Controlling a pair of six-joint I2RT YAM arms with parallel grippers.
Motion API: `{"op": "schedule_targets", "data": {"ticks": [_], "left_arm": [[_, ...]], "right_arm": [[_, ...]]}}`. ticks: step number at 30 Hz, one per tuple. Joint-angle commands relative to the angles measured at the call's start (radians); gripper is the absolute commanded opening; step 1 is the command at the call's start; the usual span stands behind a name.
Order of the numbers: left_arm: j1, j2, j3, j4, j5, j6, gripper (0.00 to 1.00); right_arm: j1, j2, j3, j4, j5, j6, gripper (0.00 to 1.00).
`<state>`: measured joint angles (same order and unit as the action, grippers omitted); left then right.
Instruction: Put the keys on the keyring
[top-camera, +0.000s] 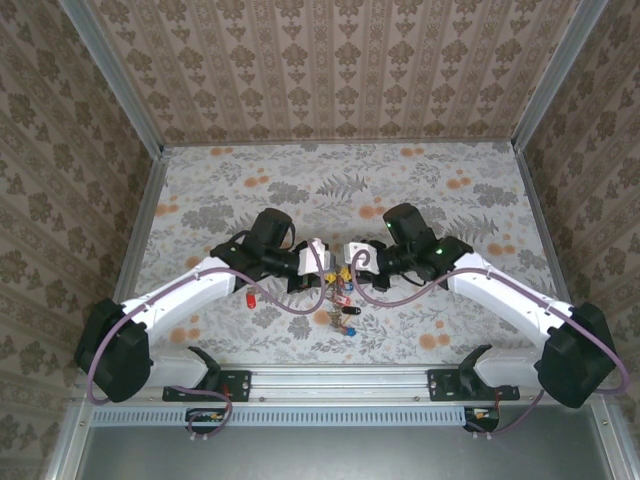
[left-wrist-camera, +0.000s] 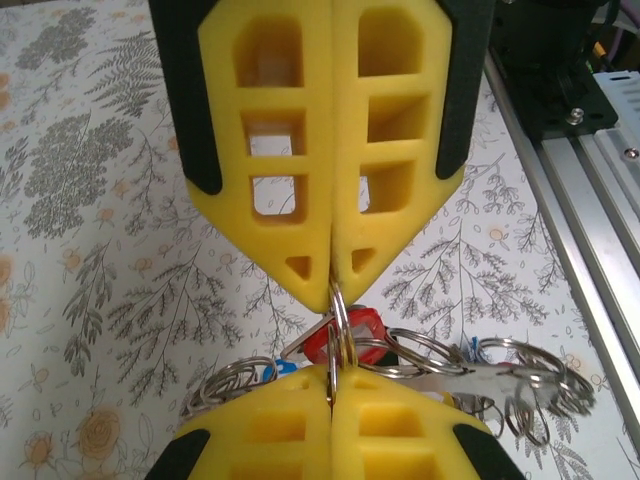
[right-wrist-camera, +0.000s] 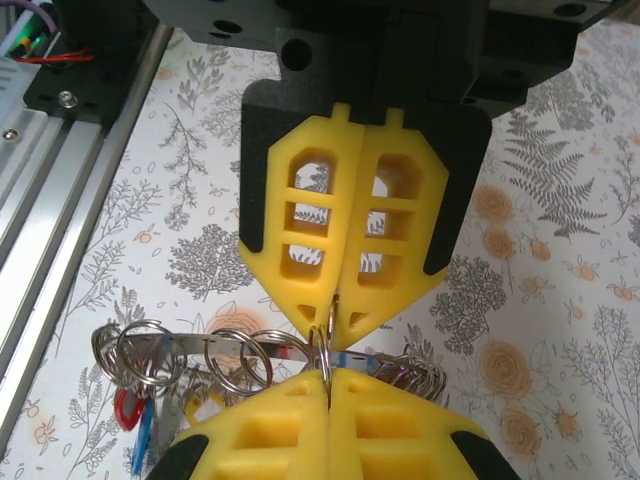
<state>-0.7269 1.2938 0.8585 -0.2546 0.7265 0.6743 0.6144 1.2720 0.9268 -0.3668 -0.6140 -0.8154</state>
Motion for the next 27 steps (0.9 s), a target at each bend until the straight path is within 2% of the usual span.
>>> {"op": "schedule_targets", "data": {"ticks": [1,8,14,27], "left_arm": [[-0.006,-0.036,0.043,0.087,0.067,-0.005,0.0],[-0.006,-0.051,0.027,0.119,0.065,-0.017,0.0],[-0.007,-0.081,0.002,0.141,0.029,-0.018,0.0],[0.004,-0.091,-0.049,0.258,0.075,-0.107,0.0]], "right_arm": [[0.024,0.024,0.021,-0.02,0.056,-0.002,0.0],[0.027,0.032,0.014,-0.025,0.075,-0.016,0.0],[0.02,0.057,0.03,-0.088,0.209,0.039,0.0],[-0.071,0.004,-0.085,0.106,0.04,0.182,0.0]]}}
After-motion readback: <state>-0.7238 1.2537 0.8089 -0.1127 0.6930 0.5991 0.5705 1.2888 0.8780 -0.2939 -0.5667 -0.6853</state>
